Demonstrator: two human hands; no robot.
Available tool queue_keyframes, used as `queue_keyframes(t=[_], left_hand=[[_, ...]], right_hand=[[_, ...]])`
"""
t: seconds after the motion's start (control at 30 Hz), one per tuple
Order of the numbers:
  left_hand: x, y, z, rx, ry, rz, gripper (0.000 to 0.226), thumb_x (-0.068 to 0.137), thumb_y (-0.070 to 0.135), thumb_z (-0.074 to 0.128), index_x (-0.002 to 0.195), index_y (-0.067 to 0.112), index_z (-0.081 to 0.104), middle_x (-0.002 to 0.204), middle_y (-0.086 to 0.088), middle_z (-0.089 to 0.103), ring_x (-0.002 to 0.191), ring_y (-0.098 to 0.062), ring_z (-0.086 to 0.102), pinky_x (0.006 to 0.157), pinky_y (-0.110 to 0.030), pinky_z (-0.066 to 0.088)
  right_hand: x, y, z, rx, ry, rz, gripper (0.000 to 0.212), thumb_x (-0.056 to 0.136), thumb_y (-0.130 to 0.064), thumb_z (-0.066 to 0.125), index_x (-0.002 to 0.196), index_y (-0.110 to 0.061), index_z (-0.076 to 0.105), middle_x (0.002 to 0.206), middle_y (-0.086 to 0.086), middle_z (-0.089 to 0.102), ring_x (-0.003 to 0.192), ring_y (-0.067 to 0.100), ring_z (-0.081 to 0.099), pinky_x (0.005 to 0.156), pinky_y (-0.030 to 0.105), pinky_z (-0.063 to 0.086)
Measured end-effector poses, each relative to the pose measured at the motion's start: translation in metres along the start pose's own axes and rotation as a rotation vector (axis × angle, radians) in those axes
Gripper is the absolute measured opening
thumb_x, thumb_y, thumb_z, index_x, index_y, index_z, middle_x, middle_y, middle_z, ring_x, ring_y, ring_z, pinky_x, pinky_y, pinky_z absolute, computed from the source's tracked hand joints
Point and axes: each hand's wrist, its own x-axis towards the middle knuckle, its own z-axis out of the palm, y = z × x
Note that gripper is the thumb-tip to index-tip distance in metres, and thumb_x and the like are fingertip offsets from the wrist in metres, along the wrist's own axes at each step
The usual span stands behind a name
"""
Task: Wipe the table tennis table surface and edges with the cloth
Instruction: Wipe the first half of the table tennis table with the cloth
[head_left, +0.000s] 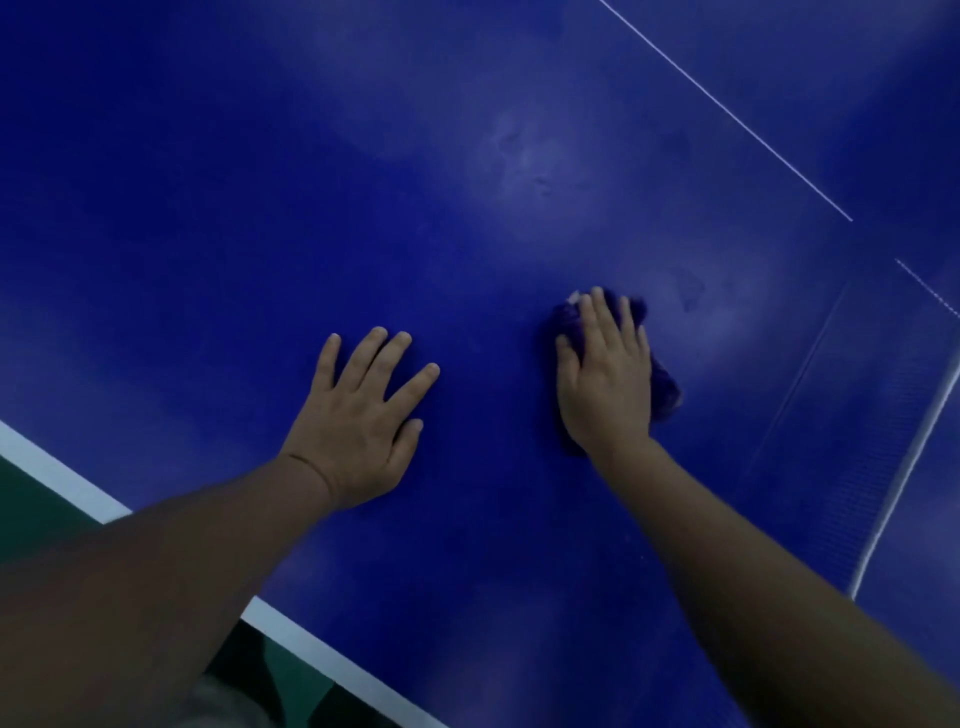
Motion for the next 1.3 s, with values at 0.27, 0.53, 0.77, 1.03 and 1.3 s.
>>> queue_keyframes(t=[0.27, 0.53, 0.77, 1.03, 1.3], left_hand=[[0.069, 0.013, -0.010, 0.068, 0.002, 0.073, 0.066, 0.099, 0.051, 0.012, 0.160, 0.028, 0.015, 0.169, -0.010, 0.000, 0.156, -0.027, -0.004, 0.122, -0.058, -0.001], [0.136, 0.028, -0.028, 0.087, 0.029, 0.103, 0.066, 0.100, 0.051, 0.019, 0.160, 0.027, 0.015, 0.169, -0.010, 0.000, 0.155, -0.027, -0.005, 0.123, -0.058, -0.002], [0.197, 0.044, -0.036, 0.059, 0.084, 0.124, 0.068, 0.097, 0.053, 0.020, 0.159, 0.026, 0.020, 0.169, -0.010, 0.006, 0.155, -0.028, 0.000, 0.123, -0.058, 0.000], [0.219, 0.051, -0.029, -0.004, 0.084, 0.003, 0.068, 0.098, 0.054, 0.018, 0.160, 0.027, 0.012, 0.169, -0.010, 0.001, 0.155, -0.027, -0.007, 0.123, -0.057, -0.004], [0.223, 0.049, -0.029, 0.022, 0.083, 0.006, 0.069, 0.097, 0.053, 0.013, 0.160, 0.026, 0.010, 0.169, -0.009, -0.002, 0.155, -0.025, -0.011, 0.122, -0.058, -0.006]], right_hand=[[-0.009, -0.019, 0.005, -0.044, -0.081, -0.304, 0.061, 0.102, -0.047, 0.028, 0.156, -0.019, 0.030, 0.164, -0.002, 0.027, 0.154, 0.020, 0.011, 0.125, 0.043, 0.008], [0.013, 0.018, -0.005, 0.006, 0.074, 0.087, 0.060, 0.102, -0.042, 0.032, 0.155, -0.014, 0.034, 0.163, 0.001, 0.029, 0.154, 0.024, 0.013, 0.124, 0.047, 0.011], [0.061, 0.025, -0.014, -0.025, 0.006, -0.152, 0.060, 0.102, -0.045, 0.032, 0.155, -0.019, 0.035, 0.163, -0.001, 0.030, 0.153, 0.021, 0.016, 0.124, 0.045, 0.011], [0.039, 0.033, -0.015, -0.027, 0.032, -0.055, 0.061, 0.101, -0.043, 0.029, 0.155, -0.016, 0.034, 0.163, 0.001, 0.030, 0.154, 0.023, 0.015, 0.125, 0.046, 0.010], [0.140, 0.057, -0.036, -0.009, 0.021, -0.062, 0.058, 0.102, -0.041, 0.037, 0.155, -0.017, 0.036, 0.163, 0.000, 0.030, 0.153, 0.022, 0.016, 0.124, 0.046, 0.012]])
